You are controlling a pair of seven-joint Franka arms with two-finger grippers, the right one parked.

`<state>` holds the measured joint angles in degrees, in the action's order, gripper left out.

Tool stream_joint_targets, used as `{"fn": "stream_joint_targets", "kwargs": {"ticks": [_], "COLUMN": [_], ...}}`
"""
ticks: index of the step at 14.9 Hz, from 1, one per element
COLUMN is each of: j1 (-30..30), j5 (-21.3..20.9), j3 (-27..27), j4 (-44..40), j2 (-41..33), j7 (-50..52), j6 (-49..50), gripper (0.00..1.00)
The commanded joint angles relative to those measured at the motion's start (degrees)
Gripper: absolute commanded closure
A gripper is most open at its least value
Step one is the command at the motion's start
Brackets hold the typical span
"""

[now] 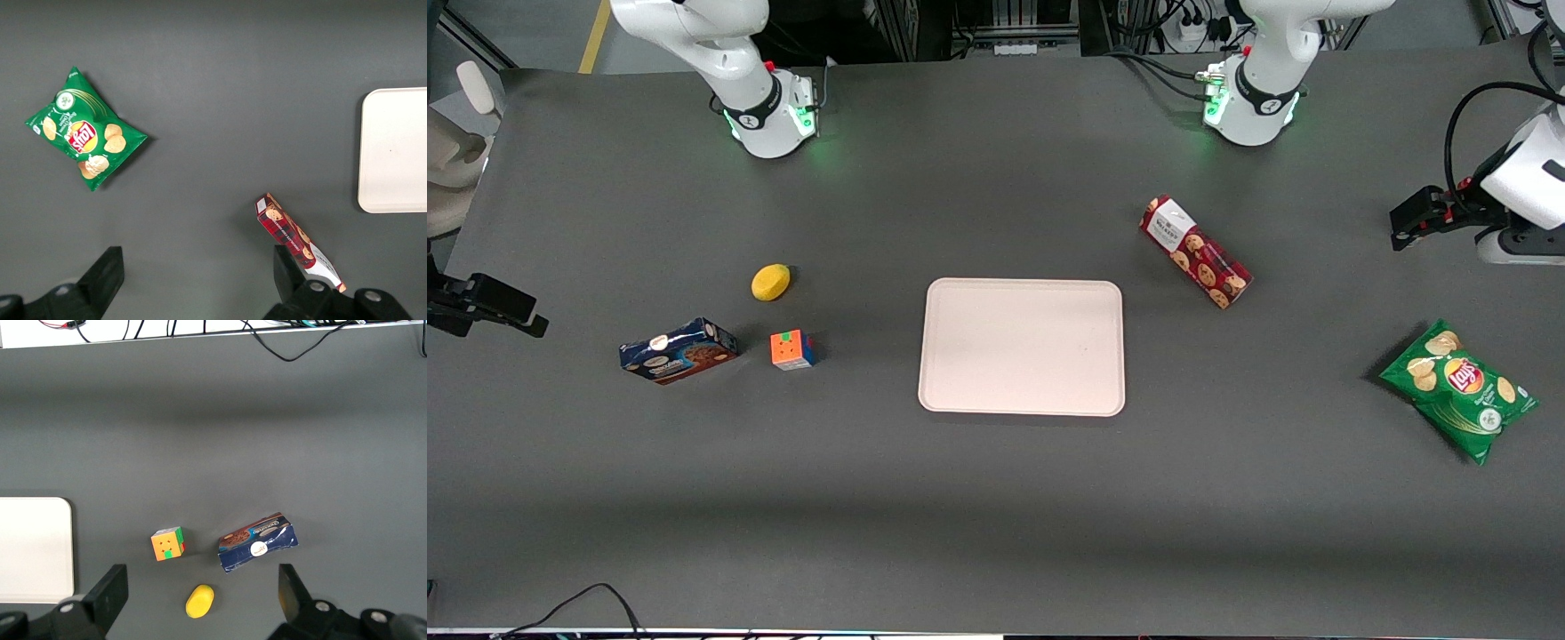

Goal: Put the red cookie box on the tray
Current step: 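Move the left gripper over the red plaid shortbread box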

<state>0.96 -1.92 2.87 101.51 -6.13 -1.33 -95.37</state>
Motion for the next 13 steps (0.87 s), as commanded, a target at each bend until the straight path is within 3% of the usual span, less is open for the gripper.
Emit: {"fn": "stream_joint_targets", "kwargs": {"ticks": [1, 5, 7, 10, 13], "j1": [0.2, 0.1, -0.1, -0.4, -0.7], "j5": [0.0, 0.4, 3.1, 6.4, 8.6], "j3": [0.0, 0.0, 0.1, 0.1, 3.7], "j4": [1.6, 1.9, 5.7, 13.0, 19.9], "j2": [-1.3, -0.8, -1.0, -0.9, -0.7], "j7": [-1.0, -0.8, 0.4, 16.8, 31.9], "j6": [-1.0, -1.0, -1.2, -5.4, -10.6], "gripper": [0.0, 0.0, 0.0, 0.0, 0.0]}}
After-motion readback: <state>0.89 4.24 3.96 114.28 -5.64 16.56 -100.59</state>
